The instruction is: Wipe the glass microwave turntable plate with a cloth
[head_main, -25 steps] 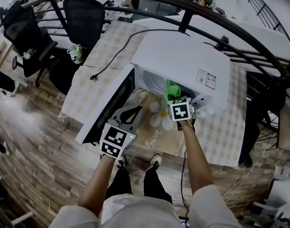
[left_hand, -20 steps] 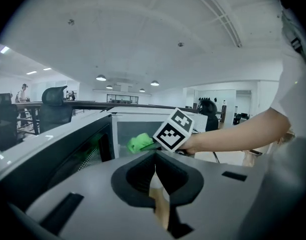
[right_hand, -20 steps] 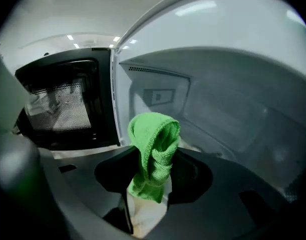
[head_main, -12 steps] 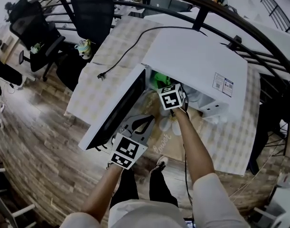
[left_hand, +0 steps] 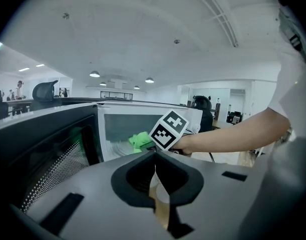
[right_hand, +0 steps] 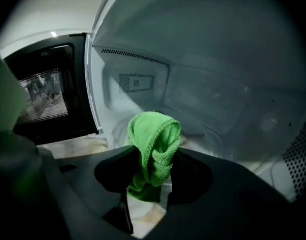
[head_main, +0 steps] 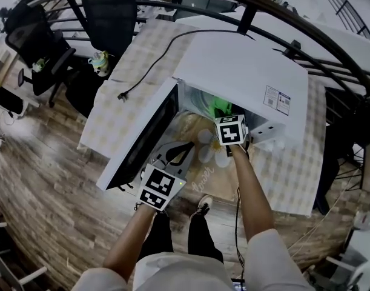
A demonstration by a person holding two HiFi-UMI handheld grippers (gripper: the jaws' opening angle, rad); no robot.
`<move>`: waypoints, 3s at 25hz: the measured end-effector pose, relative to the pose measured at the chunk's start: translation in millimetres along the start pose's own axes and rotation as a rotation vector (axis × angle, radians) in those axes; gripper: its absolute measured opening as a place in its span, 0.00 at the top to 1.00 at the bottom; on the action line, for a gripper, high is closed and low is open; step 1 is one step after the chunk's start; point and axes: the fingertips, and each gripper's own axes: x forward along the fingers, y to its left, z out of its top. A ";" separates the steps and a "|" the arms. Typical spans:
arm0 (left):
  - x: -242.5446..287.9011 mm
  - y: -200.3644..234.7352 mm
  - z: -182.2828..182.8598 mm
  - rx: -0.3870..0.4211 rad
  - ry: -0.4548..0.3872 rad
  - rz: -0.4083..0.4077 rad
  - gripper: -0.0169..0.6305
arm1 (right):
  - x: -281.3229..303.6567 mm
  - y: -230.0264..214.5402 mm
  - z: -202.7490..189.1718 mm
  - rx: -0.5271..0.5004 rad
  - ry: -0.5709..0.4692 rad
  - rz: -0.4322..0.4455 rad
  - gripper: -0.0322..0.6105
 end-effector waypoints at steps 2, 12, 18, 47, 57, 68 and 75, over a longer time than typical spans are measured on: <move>0.2 -6.2 2.7 0.008 -0.007 -0.022 0.94 | -10.5 -4.4 -10.3 0.009 0.005 -0.006 0.66; 2.9 -17.6 19.3 0.016 -0.028 -0.078 0.94 | -53.9 -24.5 -49.5 -0.006 0.072 -0.057 0.66; 1.8 -10.1 15.4 0.009 -0.020 -0.064 0.95 | -46.8 -3.5 -15.2 -0.024 -0.011 -0.012 0.66; 8.4 11.1 -10.3 -0.047 0.025 0.026 0.95 | -35.7 -24.0 -37.6 -0.051 0.059 -0.037 0.68; 1.7 11.8 -13.8 -0.040 0.035 0.025 0.94 | -12.1 36.8 31.1 -0.102 -0.075 0.103 0.67; 11.1 15.0 -29.6 -0.030 0.079 0.004 0.94 | 55.7 44.2 67.0 -0.137 -0.092 0.060 0.66; 12.5 11.3 -32.6 -0.031 0.080 -0.019 0.95 | 47.1 -22.0 45.7 -0.143 -0.046 -0.191 0.65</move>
